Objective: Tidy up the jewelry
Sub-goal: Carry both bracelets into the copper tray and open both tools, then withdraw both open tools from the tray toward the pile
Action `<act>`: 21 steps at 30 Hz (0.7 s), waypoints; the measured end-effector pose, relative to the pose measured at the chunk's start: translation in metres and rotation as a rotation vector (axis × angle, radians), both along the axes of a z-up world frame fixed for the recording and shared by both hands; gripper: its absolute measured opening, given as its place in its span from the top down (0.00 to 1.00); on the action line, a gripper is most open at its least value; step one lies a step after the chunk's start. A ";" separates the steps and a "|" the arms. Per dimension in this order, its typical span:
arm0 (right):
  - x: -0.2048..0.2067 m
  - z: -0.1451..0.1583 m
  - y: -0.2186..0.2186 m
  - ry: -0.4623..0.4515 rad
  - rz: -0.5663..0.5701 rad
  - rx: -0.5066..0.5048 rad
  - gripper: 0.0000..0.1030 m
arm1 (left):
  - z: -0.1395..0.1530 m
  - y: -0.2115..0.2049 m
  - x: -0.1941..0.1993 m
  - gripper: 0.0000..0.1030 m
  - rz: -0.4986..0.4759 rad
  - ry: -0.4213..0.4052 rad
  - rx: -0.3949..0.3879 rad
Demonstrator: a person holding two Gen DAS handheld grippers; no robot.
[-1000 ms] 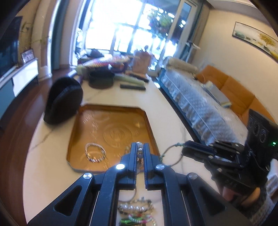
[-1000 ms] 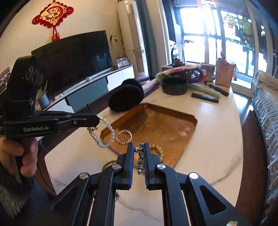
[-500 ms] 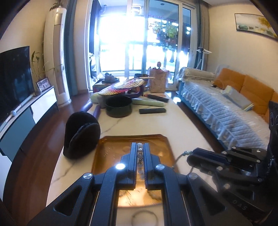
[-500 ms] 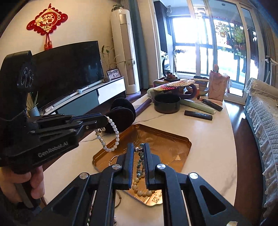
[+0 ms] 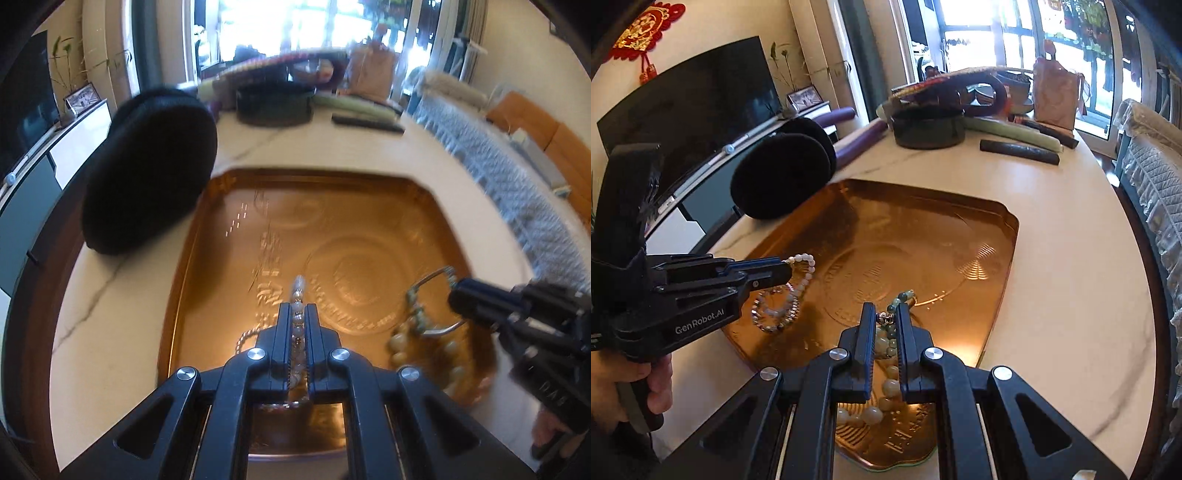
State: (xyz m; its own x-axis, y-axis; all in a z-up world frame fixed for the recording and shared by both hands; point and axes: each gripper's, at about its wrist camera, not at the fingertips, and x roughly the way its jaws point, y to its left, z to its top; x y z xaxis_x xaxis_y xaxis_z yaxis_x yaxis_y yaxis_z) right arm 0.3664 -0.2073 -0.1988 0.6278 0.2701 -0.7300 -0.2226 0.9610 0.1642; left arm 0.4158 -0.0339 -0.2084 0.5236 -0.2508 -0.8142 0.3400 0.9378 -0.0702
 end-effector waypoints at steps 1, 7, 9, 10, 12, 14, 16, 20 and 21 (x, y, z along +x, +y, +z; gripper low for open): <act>0.002 -0.003 0.000 0.007 0.000 -0.005 0.91 | -0.004 0.000 0.001 0.94 0.001 0.007 0.007; 0.007 -0.017 -0.001 0.036 -0.024 -0.040 0.88 | -0.010 0.007 0.002 0.94 0.012 0.023 0.032; 0.008 -0.017 0.001 0.054 -0.025 -0.050 0.72 | -0.012 0.002 -0.002 0.90 0.014 0.011 0.107; 0.006 -0.016 0.001 0.053 -0.031 -0.047 0.54 | -0.011 -0.002 -0.007 0.81 0.005 -0.008 0.160; -0.001 -0.010 0.000 0.024 -0.031 -0.033 0.44 | -0.007 -0.013 -0.021 0.51 -0.038 -0.057 0.226; -0.009 -0.002 -0.003 0.006 -0.036 -0.030 0.44 | 0.009 -0.020 -0.043 0.20 -0.073 -0.156 0.243; -0.019 0.005 -0.005 -0.015 -0.033 -0.020 0.44 | 0.022 -0.020 -0.058 0.09 -0.092 -0.213 0.230; -0.045 0.022 -0.011 -0.060 -0.022 -0.004 0.44 | 0.036 -0.017 -0.084 0.07 -0.150 -0.191 0.184; -0.051 0.024 -0.011 -0.070 -0.013 -0.001 0.44 | 0.036 -0.017 -0.088 0.07 -0.161 -0.181 0.185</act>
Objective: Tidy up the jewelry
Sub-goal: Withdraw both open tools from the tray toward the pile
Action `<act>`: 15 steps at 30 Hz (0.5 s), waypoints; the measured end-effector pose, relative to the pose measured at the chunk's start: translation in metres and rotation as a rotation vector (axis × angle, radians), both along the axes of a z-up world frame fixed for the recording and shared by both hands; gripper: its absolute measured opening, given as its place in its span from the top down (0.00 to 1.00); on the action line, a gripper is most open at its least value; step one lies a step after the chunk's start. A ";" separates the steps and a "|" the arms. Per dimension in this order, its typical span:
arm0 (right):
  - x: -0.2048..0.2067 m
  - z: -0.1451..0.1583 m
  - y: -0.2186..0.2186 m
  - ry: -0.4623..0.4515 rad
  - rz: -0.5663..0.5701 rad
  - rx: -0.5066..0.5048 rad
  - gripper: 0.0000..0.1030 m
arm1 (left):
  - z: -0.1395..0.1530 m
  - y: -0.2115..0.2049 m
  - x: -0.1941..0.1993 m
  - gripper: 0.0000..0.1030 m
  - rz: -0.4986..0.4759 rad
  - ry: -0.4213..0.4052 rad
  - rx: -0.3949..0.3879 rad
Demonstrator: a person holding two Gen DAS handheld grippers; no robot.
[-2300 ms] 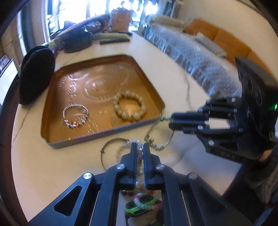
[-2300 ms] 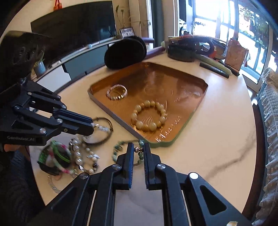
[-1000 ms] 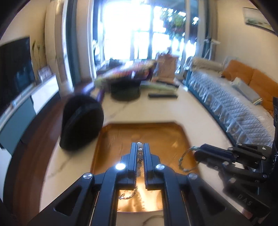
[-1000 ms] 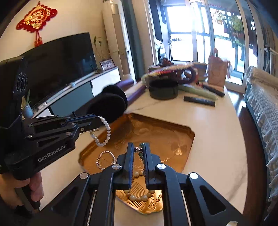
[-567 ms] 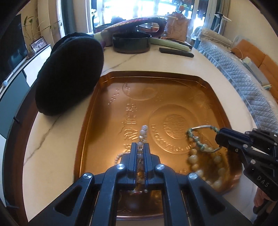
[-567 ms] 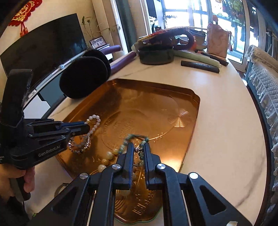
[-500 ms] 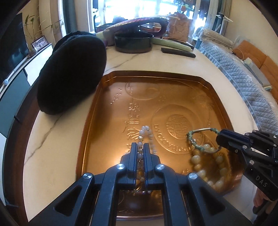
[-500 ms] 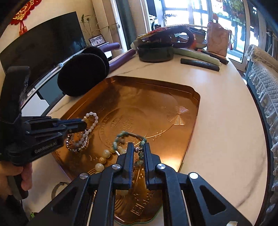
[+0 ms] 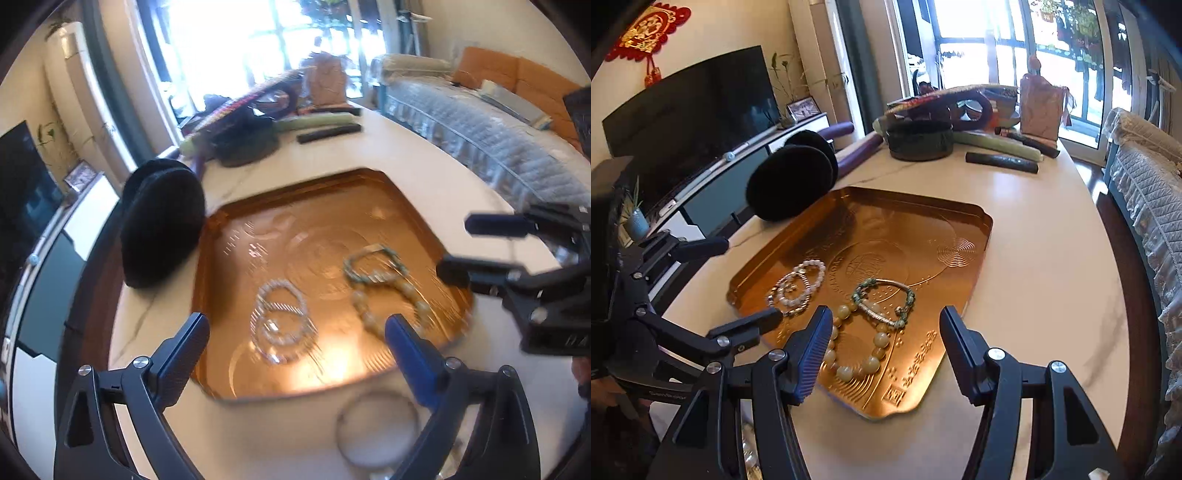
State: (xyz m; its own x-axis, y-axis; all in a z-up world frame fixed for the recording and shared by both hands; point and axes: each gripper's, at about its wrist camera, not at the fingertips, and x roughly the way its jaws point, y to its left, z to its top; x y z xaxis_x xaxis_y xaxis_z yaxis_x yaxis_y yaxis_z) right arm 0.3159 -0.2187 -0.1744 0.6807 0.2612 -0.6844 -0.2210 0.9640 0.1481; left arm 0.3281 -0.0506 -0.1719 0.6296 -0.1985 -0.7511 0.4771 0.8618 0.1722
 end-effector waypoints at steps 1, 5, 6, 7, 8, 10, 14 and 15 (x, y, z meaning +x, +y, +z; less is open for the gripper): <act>-0.007 0.003 0.001 -0.010 0.011 -0.002 0.44 | 0.000 0.001 -0.006 0.07 -0.014 0.011 0.012; -0.034 0.012 0.009 -0.033 0.066 -0.027 0.44 | 0.002 0.008 -0.024 0.07 -0.035 0.007 0.043; -0.040 0.011 0.011 -0.026 0.085 -0.025 0.44 | 0.001 0.010 -0.027 0.07 -0.035 0.013 0.043; -0.047 0.009 0.013 -0.016 0.103 -0.028 0.44 | -0.001 0.015 -0.030 0.07 -0.035 0.027 0.042; -0.054 0.006 0.016 -0.006 0.120 -0.034 0.44 | -0.004 0.022 -0.031 0.07 -0.032 0.050 0.037; -0.063 -0.001 0.019 0.007 0.140 -0.055 0.46 | -0.009 0.034 -0.032 0.07 -0.016 0.076 0.026; -0.072 -0.015 0.021 0.051 0.172 -0.044 0.53 | -0.015 0.061 -0.035 0.07 0.032 0.129 -0.034; -0.074 -0.018 0.022 0.058 0.179 -0.044 0.55 | -0.016 0.066 -0.035 0.07 0.039 0.139 -0.046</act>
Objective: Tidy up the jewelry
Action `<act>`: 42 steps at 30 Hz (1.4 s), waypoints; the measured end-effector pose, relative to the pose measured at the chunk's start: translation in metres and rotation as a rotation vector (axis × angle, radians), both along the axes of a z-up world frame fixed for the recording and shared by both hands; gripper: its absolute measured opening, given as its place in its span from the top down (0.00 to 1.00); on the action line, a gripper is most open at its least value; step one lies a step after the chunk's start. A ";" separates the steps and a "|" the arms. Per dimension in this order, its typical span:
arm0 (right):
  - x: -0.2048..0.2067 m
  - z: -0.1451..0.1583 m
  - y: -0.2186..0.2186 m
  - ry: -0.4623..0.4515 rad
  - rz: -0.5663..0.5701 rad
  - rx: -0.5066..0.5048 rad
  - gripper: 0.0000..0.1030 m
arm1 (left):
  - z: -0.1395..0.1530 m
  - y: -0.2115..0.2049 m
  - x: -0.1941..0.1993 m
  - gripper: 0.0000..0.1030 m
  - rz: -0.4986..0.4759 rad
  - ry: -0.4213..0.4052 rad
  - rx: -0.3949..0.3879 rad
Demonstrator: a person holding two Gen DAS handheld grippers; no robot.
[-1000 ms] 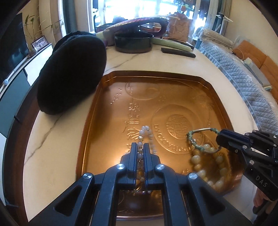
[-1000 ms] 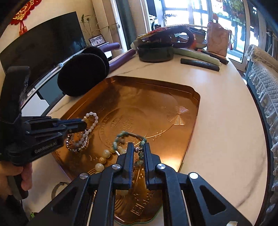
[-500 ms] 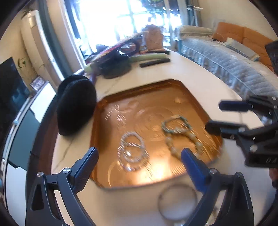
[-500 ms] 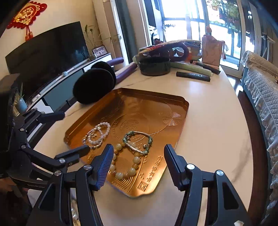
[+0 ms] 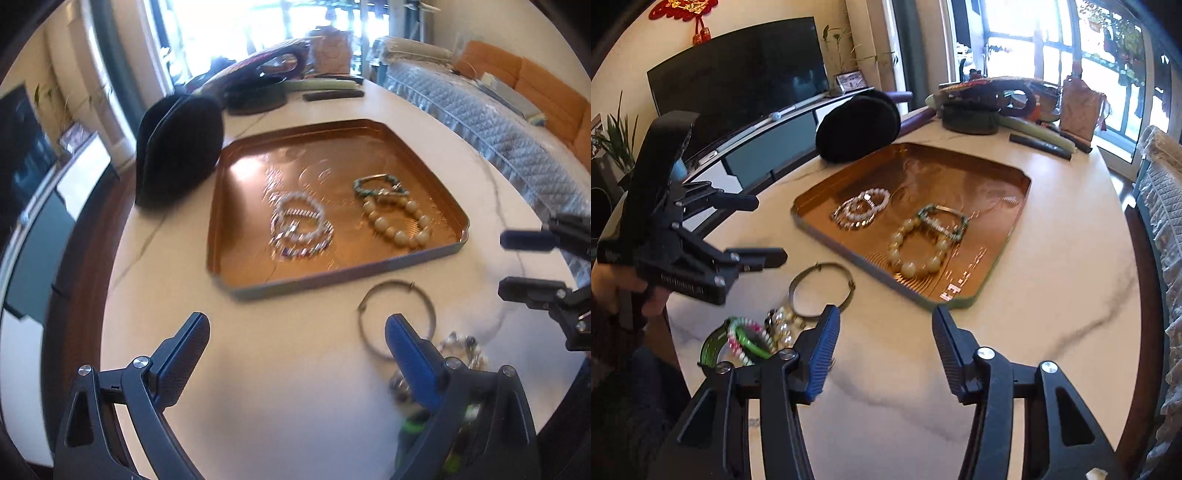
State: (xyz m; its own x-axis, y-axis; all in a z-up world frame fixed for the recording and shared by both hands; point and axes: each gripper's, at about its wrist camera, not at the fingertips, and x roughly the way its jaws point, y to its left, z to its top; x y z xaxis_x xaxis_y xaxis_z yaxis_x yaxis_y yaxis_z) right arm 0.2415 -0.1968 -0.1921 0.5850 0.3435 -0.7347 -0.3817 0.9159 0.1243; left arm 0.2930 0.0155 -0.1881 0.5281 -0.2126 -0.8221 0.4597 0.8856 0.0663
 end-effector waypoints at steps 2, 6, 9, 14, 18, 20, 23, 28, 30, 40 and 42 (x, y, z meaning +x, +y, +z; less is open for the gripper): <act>-0.003 -0.004 0.003 0.008 0.008 -0.009 0.56 | -0.002 0.012 -0.003 0.07 0.018 0.032 -0.035; -0.008 -0.009 0.012 0.039 0.031 0.001 0.64 | -0.004 0.021 -0.006 0.07 0.040 0.057 -0.088; -0.010 -0.013 0.019 0.076 0.048 0.012 0.75 | -0.003 0.021 -0.004 0.08 0.038 0.084 -0.164; -0.014 -0.015 0.024 0.126 0.026 0.031 0.78 | -0.008 0.005 0.001 0.34 0.005 0.138 -0.212; -0.021 -0.016 0.034 0.137 0.030 0.020 0.78 | -0.014 -0.010 0.005 0.54 -0.025 0.169 -0.184; -0.023 -0.016 0.041 0.119 0.040 -0.017 0.78 | -0.019 -0.019 0.006 0.54 -0.044 0.188 -0.174; -0.023 -0.019 0.049 0.102 0.055 -0.063 0.78 | -0.023 -0.028 0.005 0.54 -0.065 0.180 -0.132; -0.012 -0.035 0.051 0.133 0.067 -0.096 0.80 | -0.029 -0.038 0.005 0.54 -0.084 0.162 -0.087; -0.014 -0.034 0.055 0.096 0.081 -0.125 0.88 | -0.029 -0.040 0.006 0.63 -0.083 0.155 -0.070; -0.014 -0.031 0.041 0.053 -0.007 -0.176 0.94 | -0.029 -0.028 0.008 0.98 0.022 0.110 0.031; -0.017 -0.027 0.029 0.053 -0.078 -0.154 0.94 | -0.028 -0.020 0.008 0.98 0.057 0.116 0.028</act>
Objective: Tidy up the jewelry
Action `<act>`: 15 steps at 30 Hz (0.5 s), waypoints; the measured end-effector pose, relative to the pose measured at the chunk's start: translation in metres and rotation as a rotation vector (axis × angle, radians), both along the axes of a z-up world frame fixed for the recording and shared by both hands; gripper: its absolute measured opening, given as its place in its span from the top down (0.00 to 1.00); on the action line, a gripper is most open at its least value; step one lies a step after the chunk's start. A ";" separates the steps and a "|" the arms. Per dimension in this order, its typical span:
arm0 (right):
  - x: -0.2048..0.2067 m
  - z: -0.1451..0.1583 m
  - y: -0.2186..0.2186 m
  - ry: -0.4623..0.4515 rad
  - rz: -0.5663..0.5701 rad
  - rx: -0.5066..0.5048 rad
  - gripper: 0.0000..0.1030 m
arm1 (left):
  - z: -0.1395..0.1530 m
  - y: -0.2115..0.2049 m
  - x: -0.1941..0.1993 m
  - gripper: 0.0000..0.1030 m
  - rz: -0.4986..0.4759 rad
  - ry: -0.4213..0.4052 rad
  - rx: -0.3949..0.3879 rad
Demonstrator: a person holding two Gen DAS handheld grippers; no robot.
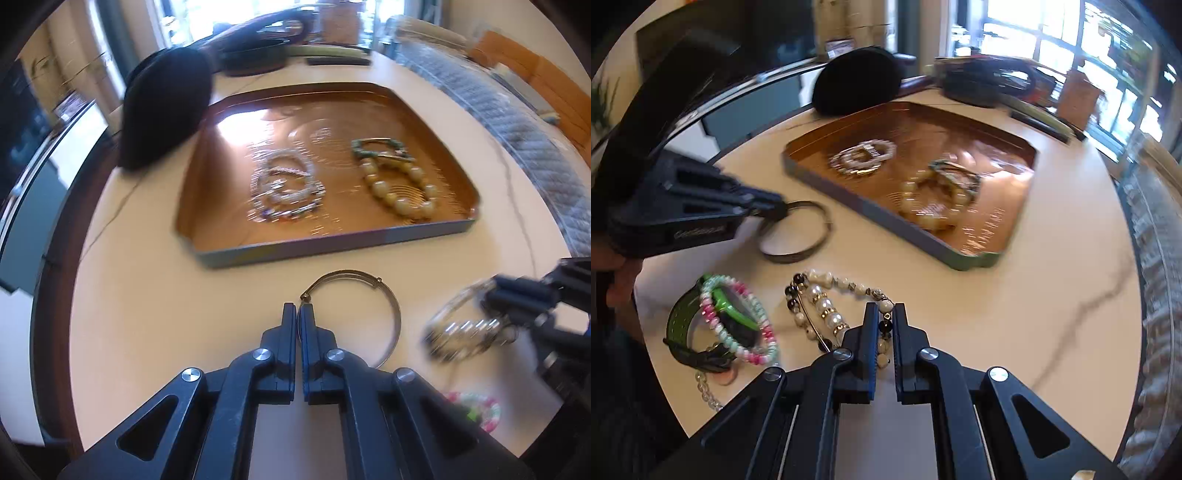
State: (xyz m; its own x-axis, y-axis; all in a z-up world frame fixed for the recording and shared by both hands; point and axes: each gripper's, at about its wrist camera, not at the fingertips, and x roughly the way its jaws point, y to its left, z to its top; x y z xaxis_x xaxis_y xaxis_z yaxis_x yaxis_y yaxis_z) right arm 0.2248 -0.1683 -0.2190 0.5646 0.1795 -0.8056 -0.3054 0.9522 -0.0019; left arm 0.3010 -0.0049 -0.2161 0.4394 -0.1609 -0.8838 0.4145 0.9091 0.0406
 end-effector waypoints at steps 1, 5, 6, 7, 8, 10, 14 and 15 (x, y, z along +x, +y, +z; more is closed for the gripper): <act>-0.002 0.003 -0.005 -0.006 -0.031 0.004 0.94 | 0.001 0.005 0.000 0.98 0.030 0.008 -0.007; -0.013 0.007 -0.022 -0.025 -0.164 0.005 0.94 | 0.004 0.015 -0.002 0.98 0.111 0.036 -0.041; -0.014 0.008 -0.025 -0.024 -0.191 0.011 0.94 | 0.005 0.016 -0.003 0.98 0.125 0.046 -0.047; -0.015 0.009 -0.029 -0.020 -0.220 0.012 0.94 | 0.004 0.016 -0.005 0.98 0.133 0.051 -0.048; -0.015 0.010 -0.033 -0.018 -0.240 0.015 0.94 | 0.005 0.018 -0.009 0.98 0.150 0.057 -0.053; -0.016 0.016 -0.041 -0.021 -0.281 0.040 0.94 | 0.009 0.021 -0.013 0.97 0.160 0.062 -0.081; -0.025 0.043 -0.048 -0.092 -0.293 0.072 0.94 | 0.032 0.020 -0.032 0.97 0.146 0.005 -0.139; -0.025 0.048 -0.049 -0.103 -0.287 0.088 0.94 | 0.037 0.019 -0.033 0.97 0.138 -0.007 -0.149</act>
State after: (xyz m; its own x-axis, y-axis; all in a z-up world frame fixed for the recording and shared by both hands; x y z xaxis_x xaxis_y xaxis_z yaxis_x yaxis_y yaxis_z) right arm 0.2002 -0.2169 -0.1714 0.6804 0.0673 -0.7297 -0.0266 0.9974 0.0672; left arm 0.2676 0.0142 -0.1792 0.4725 -0.2270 -0.8516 0.2856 0.9536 -0.0957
